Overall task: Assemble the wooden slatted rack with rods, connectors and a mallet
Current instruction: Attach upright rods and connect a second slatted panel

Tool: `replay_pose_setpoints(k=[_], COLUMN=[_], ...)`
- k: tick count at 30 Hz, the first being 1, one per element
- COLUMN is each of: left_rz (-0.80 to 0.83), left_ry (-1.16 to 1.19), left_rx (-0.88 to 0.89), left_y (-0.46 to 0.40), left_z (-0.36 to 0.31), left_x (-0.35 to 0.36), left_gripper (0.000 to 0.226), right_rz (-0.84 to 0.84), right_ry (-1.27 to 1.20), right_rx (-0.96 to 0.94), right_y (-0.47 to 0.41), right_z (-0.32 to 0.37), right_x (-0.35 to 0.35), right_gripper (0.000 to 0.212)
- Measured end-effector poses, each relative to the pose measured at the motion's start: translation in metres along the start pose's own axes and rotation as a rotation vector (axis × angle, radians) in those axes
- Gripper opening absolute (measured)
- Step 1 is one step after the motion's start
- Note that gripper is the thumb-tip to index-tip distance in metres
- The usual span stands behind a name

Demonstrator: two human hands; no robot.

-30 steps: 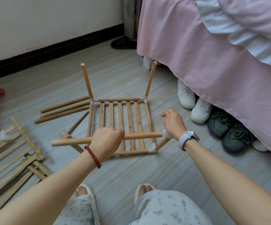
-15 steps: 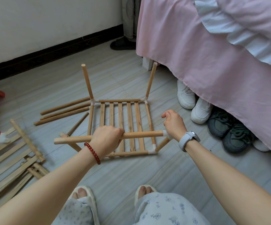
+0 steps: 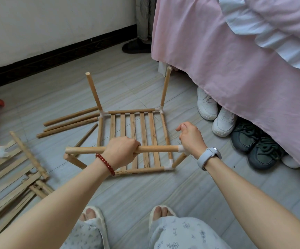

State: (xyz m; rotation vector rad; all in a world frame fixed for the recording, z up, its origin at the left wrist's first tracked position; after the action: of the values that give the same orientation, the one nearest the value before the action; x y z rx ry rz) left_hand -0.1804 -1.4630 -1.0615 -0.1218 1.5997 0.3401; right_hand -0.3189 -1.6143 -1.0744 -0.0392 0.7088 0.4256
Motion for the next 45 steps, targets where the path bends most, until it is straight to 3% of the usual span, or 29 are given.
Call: replay_pose_setpoints(k=[12,31,34,38,41,45], left_rz=[-0.06,-0.095,-0.102,-0.12,-0.182,-0.206], left_ry=[0.052,-0.006,-0.047,-0.045,-0.016,-0.051], left_rx=[-0.087,0.049,0.024,-0.027,-0.119,-0.35], left_y=[0.002,-0.016,-0.013,0.008,0.039,0.116], left_z=[-0.012,-0.024,-0.018,-0.003,0.025,0.09], left_x=[0.003,0.003,-0.001,-0.012,-0.041,-0.089], left_gripper=[0.017,0.022,0.032,0.056,0.051,0.042], right_rz=[-0.014,-0.071,-0.191,-0.272,-0.095,0.264], right_ry=[-0.069,0.111,0.379,0.591,0.566,0.542], right_rx=[0.026,0.011,-0.145,-0.604,-0.69,-0.806], right_y=[-0.011,-0.006,0.007,0.041,0.062,0.089], right_z=[-0.006,-0.009,0.009,0.044,0.063,0.112], right_x=[0.007,-0.003,-0.008,0.0,0.021,0.07], right_gripper=[0.031,0.028,0.026,0.031,0.025,0.024])
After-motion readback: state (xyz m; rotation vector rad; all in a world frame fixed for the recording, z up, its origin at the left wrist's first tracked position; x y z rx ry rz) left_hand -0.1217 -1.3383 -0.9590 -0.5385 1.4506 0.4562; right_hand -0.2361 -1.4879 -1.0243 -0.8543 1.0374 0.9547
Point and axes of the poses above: each hand's wrist, its own y-axis away from the middle knuckle, its own x-axis out of the palm, z = x × y, the point moved 6 cm from there along -y, towards the middle knuckle, and after that the axes turned 11 degrees about -z, right-handed, at the moved point
